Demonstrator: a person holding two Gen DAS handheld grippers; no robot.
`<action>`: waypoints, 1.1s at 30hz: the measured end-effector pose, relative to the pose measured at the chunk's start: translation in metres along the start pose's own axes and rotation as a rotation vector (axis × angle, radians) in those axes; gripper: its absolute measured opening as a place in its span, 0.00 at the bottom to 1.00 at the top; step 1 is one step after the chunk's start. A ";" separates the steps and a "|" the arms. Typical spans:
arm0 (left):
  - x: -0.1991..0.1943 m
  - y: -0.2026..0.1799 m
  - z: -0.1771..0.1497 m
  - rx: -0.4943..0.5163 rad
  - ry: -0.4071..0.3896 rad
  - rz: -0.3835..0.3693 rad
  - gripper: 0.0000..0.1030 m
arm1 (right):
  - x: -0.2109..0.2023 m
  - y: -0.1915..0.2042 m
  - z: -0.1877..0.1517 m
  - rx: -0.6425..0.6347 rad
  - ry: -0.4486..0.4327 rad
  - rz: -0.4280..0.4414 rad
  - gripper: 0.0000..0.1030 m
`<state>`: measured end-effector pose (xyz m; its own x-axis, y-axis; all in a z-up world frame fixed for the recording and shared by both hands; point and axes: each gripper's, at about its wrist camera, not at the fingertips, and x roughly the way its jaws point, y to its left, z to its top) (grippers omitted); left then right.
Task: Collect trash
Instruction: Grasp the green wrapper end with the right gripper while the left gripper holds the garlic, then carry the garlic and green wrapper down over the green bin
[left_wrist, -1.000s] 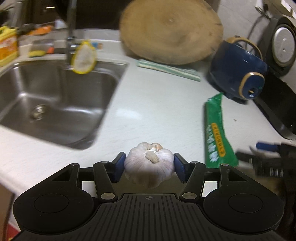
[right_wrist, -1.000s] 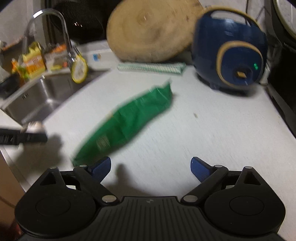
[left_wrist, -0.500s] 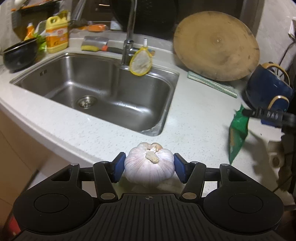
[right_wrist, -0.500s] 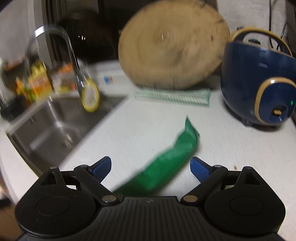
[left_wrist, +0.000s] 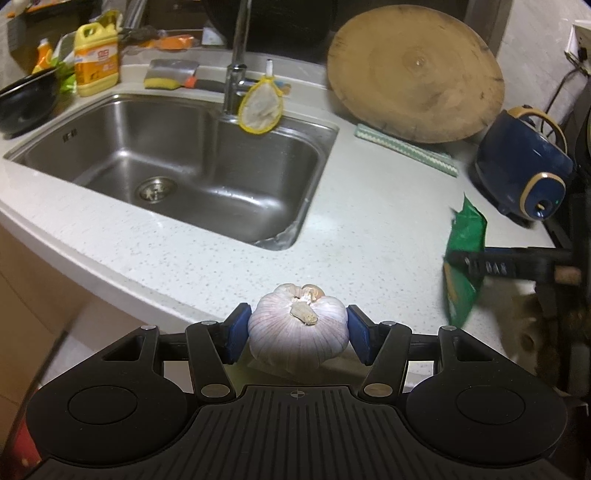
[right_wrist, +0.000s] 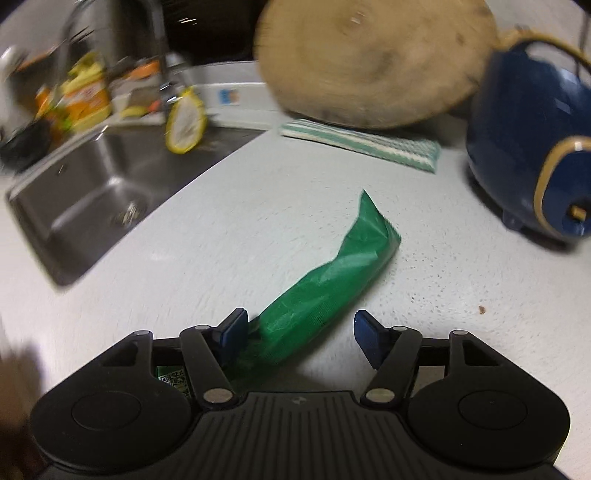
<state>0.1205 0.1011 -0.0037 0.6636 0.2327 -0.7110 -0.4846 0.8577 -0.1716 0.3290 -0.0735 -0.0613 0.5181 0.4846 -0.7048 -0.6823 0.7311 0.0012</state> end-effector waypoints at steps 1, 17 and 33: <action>0.001 -0.002 0.001 0.007 0.002 -0.003 0.60 | -0.005 0.000 -0.004 -0.027 -0.002 -0.013 0.63; 0.016 -0.028 0.004 0.092 0.037 -0.021 0.60 | 0.002 -0.022 -0.013 0.148 -0.011 -0.029 0.73; -0.003 0.043 -0.014 0.037 0.014 -0.122 0.60 | -0.073 0.061 -0.032 -0.033 -0.055 -0.022 0.10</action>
<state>0.0898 0.1307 -0.0181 0.7082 0.1189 -0.6959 -0.3788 0.8958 -0.2324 0.2333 -0.0798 -0.0328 0.5601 0.4949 -0.6643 -0.6864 0.7263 -0.0376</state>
